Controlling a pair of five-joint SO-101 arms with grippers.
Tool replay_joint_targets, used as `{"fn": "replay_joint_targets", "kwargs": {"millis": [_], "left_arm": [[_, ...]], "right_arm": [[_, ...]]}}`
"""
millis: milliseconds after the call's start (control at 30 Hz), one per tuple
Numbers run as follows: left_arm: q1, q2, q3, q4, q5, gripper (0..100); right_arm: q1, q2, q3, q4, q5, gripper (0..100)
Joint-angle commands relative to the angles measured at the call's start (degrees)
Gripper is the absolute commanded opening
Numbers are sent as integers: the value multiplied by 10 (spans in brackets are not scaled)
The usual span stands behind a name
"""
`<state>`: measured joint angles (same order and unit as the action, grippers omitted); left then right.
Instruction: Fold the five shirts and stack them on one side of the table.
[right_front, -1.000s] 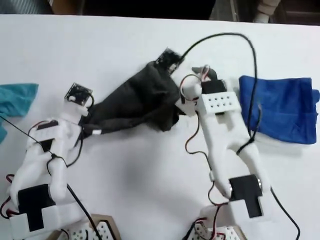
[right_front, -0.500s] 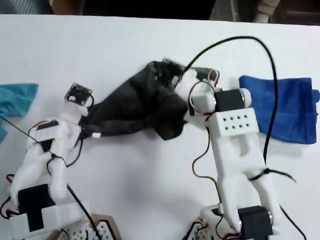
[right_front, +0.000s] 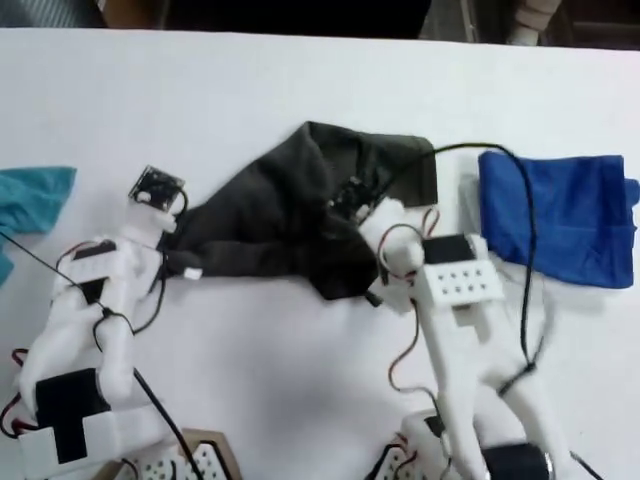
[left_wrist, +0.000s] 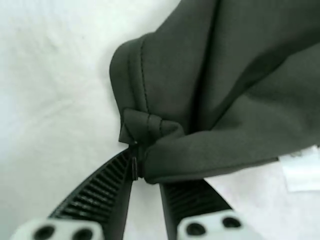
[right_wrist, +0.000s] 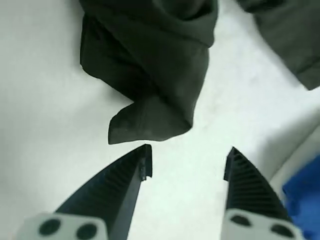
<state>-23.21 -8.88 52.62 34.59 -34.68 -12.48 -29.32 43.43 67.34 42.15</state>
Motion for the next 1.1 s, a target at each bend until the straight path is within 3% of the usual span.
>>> {"fn": "replay_joint_targets", "kwargs": {"millis": [0,200,400,633,867,1067], "left_arm": [[1,-25,0,-9,7,25],[1,-25,0,-10,7,25],[1,-25,0,-10,7,25],[1,-25,0,-10,7,25],[1,-25,0,-10,7,25],[1,-25,0,-10,7,25]], "right_arm": [[0,-106,-27,22,-6,244],[-57,-110,76,28,-5,226],[-17,-94,138,-95,-4,226],[-10,58,109,-179,-5,226],[-2,188,1,-166,-34,230],[-20,222,-60,-51,-45,295]]}}
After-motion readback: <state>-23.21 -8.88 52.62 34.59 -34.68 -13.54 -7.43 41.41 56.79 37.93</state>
